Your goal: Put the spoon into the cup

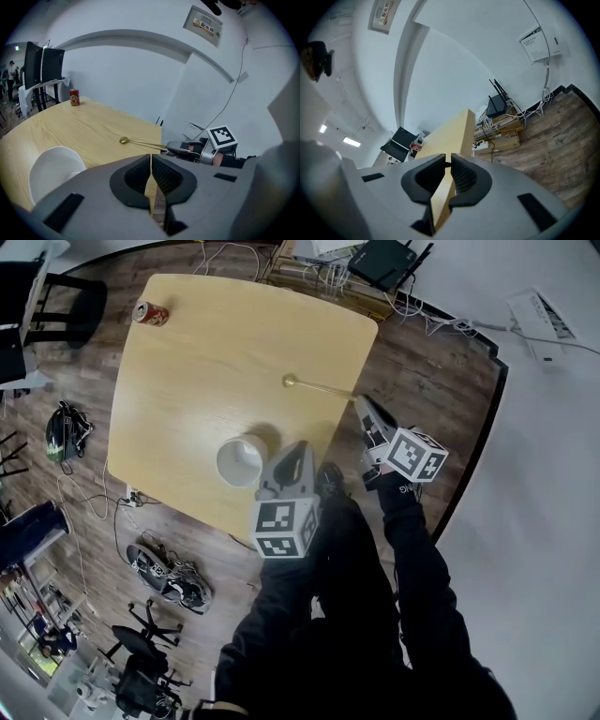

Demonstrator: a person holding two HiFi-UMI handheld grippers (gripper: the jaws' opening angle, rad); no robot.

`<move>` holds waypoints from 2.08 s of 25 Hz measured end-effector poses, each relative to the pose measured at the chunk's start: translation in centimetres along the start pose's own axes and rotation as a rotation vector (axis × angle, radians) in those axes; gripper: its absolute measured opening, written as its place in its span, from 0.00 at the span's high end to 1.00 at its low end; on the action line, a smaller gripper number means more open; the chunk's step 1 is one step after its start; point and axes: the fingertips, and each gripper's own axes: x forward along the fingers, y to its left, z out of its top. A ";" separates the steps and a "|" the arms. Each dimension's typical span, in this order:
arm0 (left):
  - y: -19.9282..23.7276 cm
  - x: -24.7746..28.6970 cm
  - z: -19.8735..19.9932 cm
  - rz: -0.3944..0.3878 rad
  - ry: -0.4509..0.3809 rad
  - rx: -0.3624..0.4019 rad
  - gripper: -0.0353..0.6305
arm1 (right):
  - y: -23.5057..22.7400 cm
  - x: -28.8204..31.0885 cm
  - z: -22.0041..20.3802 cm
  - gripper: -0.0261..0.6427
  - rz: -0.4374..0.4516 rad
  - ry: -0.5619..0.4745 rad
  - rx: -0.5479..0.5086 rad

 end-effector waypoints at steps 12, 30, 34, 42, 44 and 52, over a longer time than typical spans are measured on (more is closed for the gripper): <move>0.1 -2.8 3.0 0.031 -0.068 -0.014 0.89 | 7.3 -1.6 1.5 0.92 0.157 -0.046 0.000; 4.9 -9.1 4.2 0.163 -0.158 -0.090 0.89 | 17.2 -3.2 1.0 0.92 0.310 -0.003 -0.083; 6.6 -10.2 3.9 0.196 -0.170 -0.112 0.89 | 19.1 -2.8 -0.2 0.92 0.354 0.026 -0.091; 9.4 -12.3 2.2 0.250 -0.167 -0.150 0.89 | 20.9 -3.9 -2.7 0.92 0.404 0.094 -0.105; 9.9 -12.5 1.8 0.260 -0.165 -0.156 0.89 | 21.1 -4.1 -3.3 0.92 0.415 0.116 -0.112; 11.7 -13.3 -0.5 0.290 -0.137 -0.189 0.89 | 21.0 -4.1 -6.7 0.92 0.393 0.210 -0.184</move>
